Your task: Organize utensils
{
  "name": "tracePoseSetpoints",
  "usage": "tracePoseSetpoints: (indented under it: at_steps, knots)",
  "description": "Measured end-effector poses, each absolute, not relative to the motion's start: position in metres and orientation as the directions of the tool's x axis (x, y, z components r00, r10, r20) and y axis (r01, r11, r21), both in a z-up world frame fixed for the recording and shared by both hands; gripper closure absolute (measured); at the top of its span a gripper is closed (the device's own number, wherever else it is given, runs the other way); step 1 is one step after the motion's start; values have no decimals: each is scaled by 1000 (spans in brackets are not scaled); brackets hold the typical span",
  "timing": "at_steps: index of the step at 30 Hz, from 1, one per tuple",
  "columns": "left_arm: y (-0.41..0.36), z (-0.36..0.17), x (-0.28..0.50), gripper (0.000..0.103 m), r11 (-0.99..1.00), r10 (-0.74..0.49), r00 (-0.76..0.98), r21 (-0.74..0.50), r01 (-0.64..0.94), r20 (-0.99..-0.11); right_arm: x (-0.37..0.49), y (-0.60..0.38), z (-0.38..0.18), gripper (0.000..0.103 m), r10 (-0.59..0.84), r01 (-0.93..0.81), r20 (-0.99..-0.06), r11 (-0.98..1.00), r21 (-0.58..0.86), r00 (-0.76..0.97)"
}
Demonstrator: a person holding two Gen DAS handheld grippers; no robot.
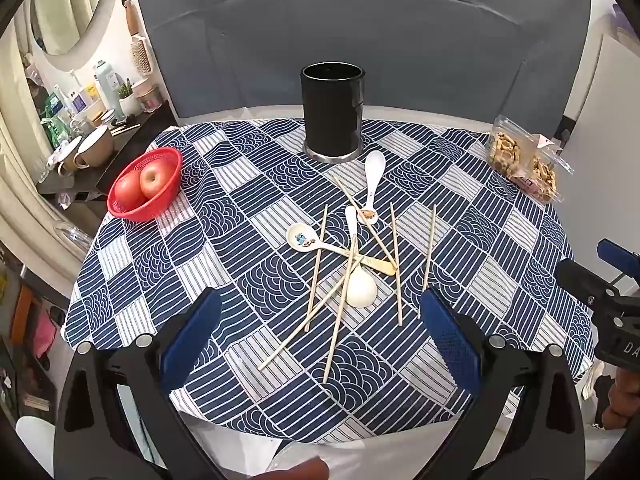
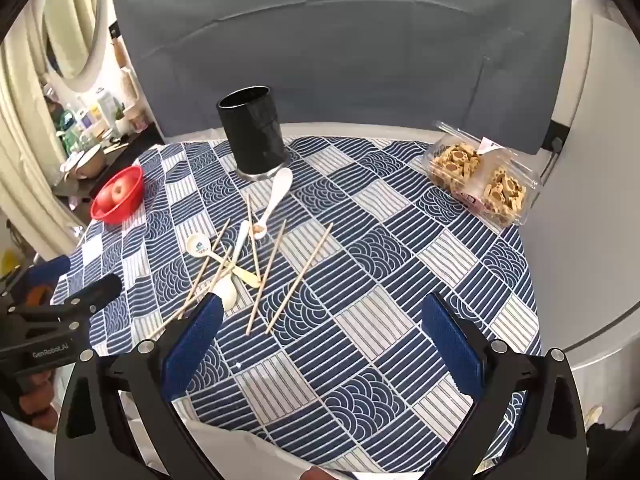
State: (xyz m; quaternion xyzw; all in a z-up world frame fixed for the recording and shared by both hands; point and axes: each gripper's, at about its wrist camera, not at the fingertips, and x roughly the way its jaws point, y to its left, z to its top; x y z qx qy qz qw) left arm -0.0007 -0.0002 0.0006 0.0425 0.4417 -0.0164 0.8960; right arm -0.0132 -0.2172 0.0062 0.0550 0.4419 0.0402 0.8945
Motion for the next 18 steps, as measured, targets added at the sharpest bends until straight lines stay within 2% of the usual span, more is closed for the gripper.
tracePoseSetpoints:
  at_steps: [18]
  knots:
    - [0, 0, -2, 6, 996, 2, 600, 58, 73, -800, -14, -213, 7, 8, 108, -27, -780, 993, 116, 617]
